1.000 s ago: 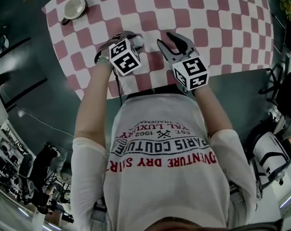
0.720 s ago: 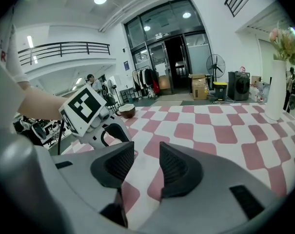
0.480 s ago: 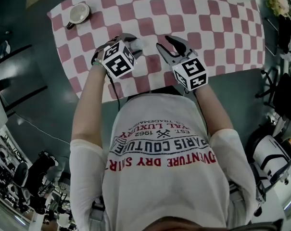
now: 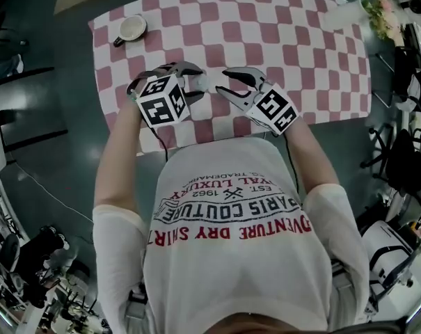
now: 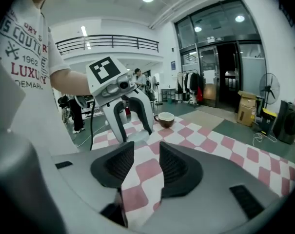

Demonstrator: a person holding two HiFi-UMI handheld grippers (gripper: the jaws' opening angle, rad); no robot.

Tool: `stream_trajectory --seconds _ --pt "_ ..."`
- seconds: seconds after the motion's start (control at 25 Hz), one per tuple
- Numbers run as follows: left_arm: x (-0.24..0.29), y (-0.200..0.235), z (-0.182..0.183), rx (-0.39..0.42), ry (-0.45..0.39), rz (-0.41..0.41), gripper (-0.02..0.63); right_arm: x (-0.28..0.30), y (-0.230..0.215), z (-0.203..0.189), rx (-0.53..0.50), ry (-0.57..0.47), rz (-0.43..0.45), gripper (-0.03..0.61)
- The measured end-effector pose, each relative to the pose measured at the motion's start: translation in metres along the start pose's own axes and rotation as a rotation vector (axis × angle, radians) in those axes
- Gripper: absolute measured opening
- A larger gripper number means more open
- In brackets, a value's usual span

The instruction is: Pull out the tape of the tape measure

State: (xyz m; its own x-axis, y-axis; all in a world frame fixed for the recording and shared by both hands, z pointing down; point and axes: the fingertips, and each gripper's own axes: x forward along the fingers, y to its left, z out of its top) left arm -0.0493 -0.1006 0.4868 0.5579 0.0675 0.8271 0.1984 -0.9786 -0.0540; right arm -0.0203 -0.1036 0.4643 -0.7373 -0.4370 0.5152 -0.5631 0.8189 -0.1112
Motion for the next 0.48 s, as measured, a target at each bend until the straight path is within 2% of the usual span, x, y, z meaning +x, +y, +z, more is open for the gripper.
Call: stream_trajectory --seconds 0.16,0.32,0.48 --pt "-0.015 0.001 0.011 0.048 -0.038 0.023 0.232 0.003 0.016 0.010 -0.073 0.013 0.096 0.178" --pt "-0.019 -0.004 0.012 0.085 -0.027 0.002 0.232 0.006 0.020 0.012 -0.156 0.033 0.140 0.175" --pt "-0.016 -0.010 0.011 0.099 -0.010 -0.034 0.232 0.008 0.025 0.015 -0.214 0.047 0.197 0.115"
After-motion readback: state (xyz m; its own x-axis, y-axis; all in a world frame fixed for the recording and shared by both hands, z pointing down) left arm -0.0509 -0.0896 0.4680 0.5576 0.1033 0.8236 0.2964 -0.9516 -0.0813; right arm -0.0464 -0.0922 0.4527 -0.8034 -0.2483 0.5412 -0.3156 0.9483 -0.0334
